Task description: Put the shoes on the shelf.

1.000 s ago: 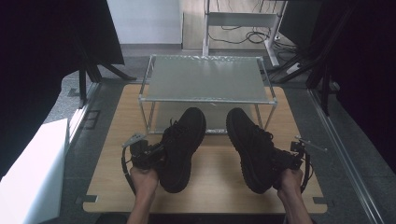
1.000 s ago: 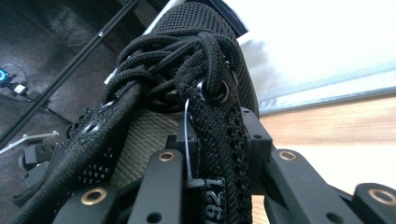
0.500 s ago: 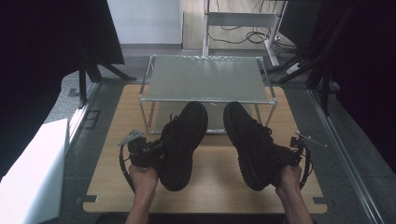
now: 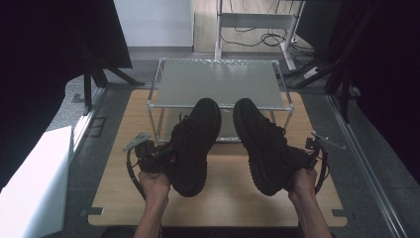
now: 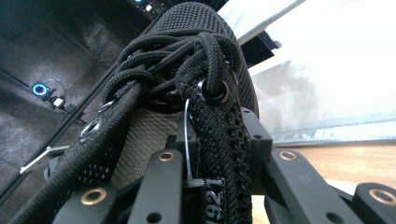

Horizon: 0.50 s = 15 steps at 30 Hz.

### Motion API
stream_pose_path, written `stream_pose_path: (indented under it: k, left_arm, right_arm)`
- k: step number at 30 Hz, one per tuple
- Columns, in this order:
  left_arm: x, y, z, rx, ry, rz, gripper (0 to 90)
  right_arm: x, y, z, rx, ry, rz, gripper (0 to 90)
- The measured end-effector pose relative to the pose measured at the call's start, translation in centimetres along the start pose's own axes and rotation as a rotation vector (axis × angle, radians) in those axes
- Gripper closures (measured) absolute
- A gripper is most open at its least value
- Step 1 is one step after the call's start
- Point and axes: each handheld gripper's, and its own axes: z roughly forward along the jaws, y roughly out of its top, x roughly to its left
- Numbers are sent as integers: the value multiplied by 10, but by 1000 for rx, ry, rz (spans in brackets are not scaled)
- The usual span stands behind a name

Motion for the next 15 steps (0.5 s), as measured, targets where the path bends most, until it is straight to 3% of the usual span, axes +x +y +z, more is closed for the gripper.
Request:
stream_pose_path:
  k: [15]
  left_arm:
    - [-2, 28, 8, -49, 20, -12, 799]
  right_arm:
    - [9, 16, 25, -15, 3, 34, 743]
